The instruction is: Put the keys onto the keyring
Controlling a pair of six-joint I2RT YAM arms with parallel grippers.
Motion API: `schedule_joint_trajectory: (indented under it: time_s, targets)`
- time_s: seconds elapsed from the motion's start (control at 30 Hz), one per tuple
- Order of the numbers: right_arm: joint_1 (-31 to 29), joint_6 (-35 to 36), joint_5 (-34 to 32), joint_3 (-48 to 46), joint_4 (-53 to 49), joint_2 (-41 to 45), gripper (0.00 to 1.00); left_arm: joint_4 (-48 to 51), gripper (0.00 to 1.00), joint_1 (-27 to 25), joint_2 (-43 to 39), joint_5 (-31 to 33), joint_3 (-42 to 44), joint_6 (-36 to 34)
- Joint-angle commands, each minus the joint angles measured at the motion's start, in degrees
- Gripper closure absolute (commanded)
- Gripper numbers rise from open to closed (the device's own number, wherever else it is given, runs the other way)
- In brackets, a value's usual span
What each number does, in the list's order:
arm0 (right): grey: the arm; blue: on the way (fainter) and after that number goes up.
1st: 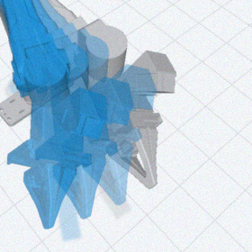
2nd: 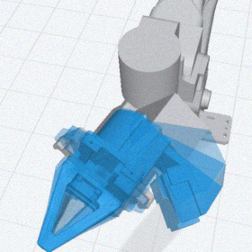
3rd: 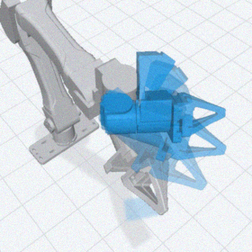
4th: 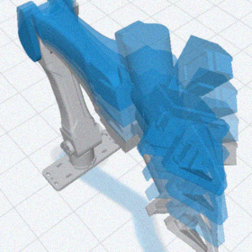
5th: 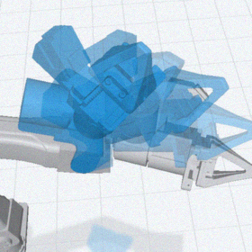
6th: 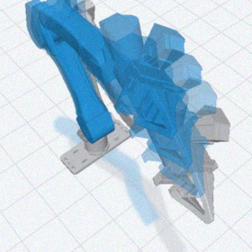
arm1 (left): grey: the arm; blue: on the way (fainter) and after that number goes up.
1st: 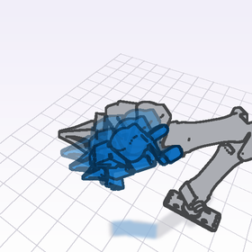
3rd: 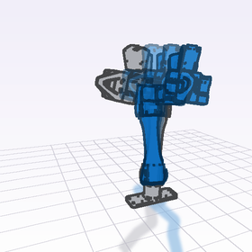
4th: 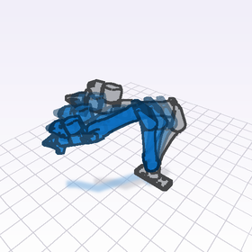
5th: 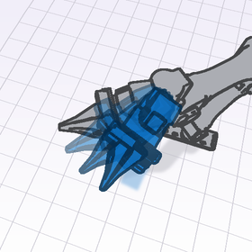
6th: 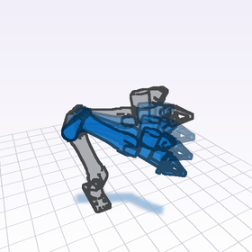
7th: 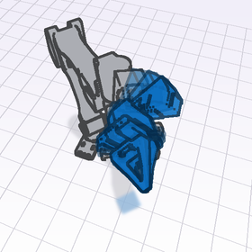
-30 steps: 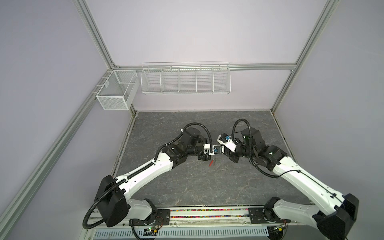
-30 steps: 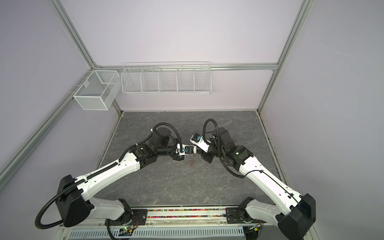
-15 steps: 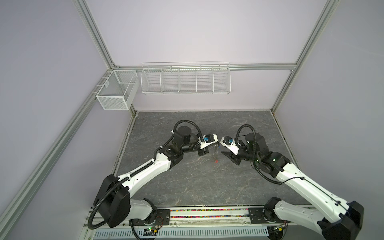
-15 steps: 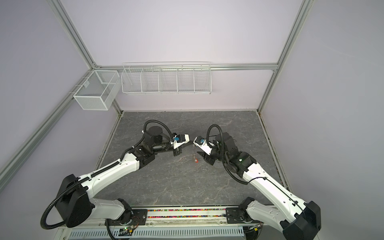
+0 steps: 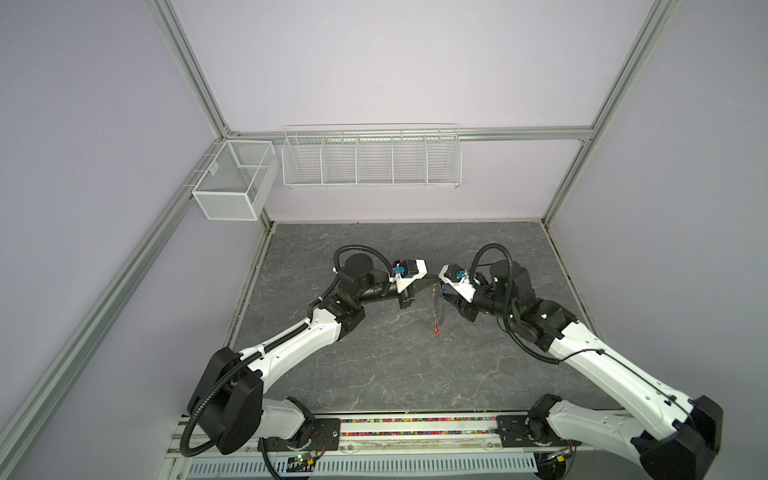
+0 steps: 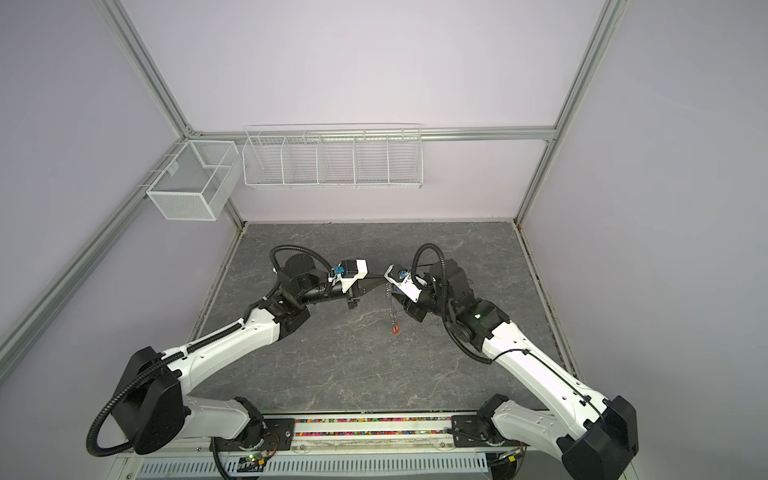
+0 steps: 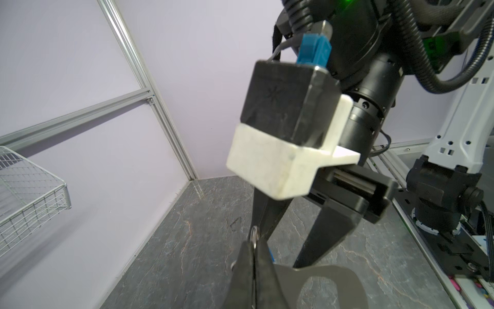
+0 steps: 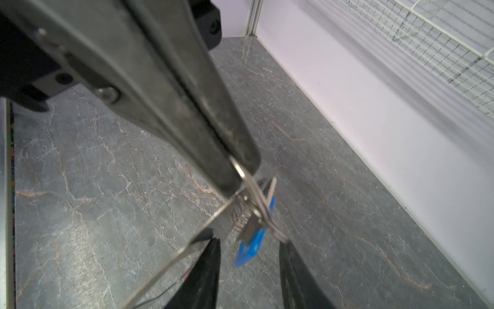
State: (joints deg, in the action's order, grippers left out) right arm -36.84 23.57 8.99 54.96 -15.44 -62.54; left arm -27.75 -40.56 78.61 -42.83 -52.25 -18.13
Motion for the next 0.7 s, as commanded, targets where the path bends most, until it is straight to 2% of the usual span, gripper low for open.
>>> schedule_joint_trajectory:
  time_s: [0.0, 0.17, 0.3, 0.4, 0.6, 0.67]
  targets:
    - [0.2, 0.0, 1.9, 1.6, 2.9, 0.4, 0.61, -6.1, 1.00, 0.3, 0.8, -2.1, 0.5, 4.0]
    - [0.2, 0.3, 1.2, 2.0, 4.0, 0.8, 0.65, -8.2, 1.00, 0.3, 1.4, -2.9, 0.9, 5.4]
    - [0.2, 0.4, 0.3, 1.7, 4.6, 1.5, 0.72, -8.4, 1.00, 0.3, 1.3, -2.4, 1.1, 5.3]
    - [0.2, 0.8, -0.2, 1.5, 4.1, 1.6, 0.83, -8.4, 1.00, 0.3, 1.1, -1.7, 1.1, 5.4]
    - [-1.3, 2.6, -4.0, -1.0, 5.0, 1.0, 0.93, -11.2, 1.00, 0.8, 1.4, -0.9, 1.0, 8.6]
    - [-2.3, 3.3, -5.8, -1.7, 5.8, 0.8, 0.93, -12.0, 1.00, 0.9, 1.5, -0.7, 1.1, 9.4]
